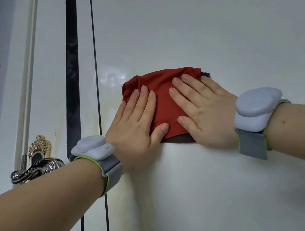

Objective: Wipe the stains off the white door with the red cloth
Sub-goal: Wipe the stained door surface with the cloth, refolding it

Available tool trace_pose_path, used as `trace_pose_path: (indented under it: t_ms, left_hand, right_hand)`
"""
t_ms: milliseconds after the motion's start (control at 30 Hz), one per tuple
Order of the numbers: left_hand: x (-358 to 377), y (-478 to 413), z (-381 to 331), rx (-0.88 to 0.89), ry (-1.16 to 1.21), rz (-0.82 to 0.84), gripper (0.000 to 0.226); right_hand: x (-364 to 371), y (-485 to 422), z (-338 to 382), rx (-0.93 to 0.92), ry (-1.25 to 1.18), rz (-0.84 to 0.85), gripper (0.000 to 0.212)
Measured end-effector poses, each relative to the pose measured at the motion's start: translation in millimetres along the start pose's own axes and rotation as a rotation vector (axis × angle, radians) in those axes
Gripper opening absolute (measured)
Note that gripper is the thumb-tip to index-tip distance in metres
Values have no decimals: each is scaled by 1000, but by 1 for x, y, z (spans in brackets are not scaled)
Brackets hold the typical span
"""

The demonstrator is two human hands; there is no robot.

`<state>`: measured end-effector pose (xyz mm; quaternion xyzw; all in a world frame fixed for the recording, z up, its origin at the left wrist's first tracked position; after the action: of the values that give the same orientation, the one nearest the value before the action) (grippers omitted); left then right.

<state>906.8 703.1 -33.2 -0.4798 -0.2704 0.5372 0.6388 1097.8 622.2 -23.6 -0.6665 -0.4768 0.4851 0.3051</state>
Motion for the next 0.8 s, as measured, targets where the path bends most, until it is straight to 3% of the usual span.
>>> trace_pose_path:
  t_ms: [367,800]
  left_hand:
    - [3,3,22,-234,1,35,91]
    - [35,76,18,-309,97,-92,76]
  right_hand:
    - [10,-43,36,-5,13,15,95]
    - [40,-7,73,-96,36,18,76]
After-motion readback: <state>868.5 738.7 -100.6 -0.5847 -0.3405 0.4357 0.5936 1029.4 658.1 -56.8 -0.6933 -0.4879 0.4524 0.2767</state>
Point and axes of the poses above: each hand's wrist, its own y-axis away from the middle knuckle, its own x-axis out of the palm, z = x × y, the point moved 1 cm from there along -y, towards the middle knuckle, and after that the axes turned 14 degrees about -y, right-handed, at the moved point
